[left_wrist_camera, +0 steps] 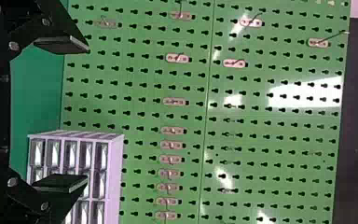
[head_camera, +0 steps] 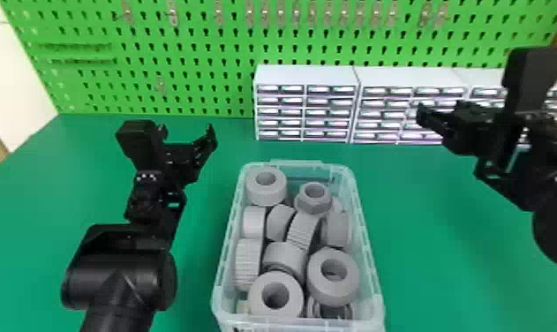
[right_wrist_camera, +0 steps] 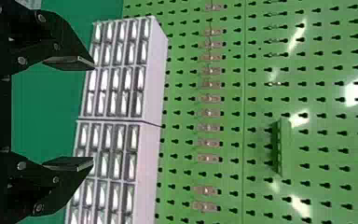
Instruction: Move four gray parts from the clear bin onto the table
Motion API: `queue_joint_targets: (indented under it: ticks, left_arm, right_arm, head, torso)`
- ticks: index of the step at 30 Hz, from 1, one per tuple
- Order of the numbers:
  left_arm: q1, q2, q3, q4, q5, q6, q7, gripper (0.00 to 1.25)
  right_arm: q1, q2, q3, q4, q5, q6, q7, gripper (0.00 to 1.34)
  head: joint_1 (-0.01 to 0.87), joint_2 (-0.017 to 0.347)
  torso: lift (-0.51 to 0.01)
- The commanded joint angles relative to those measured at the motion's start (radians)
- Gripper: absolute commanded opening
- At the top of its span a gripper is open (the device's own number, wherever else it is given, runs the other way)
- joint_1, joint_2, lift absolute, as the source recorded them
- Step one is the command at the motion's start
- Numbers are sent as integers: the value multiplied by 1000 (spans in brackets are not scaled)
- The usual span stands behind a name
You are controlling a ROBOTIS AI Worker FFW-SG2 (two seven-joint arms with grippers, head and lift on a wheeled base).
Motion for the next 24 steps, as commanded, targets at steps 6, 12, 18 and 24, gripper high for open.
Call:
queue_joint_targets:
  ticks: [6,12,18,24]
  left_arm:
    - [7,-3,1,0,-5,4,0,965]
    - [3,-3,-2,0,-11,5,-2,965]
    - [1,-3,-8,0,-12,10,0,966]
    - [3,-3,-10,0,-11,11,-2,966]
  right_arm:
    - [-52,11,37,-32,-8,165,0,807]
    - [-89,-2,80,-29,-23,219,0,807]
    - [-129,-17,129,-3,-53,233,0,807]
    - [-172,-21,165,22,-69,289,0,807]
  head:
    - [693,72]
    - [693,72]
    - [693,72]
    - [693,72]
  torso:
    - [-52]
    - [-52]
    - [-52]
    - [-52]
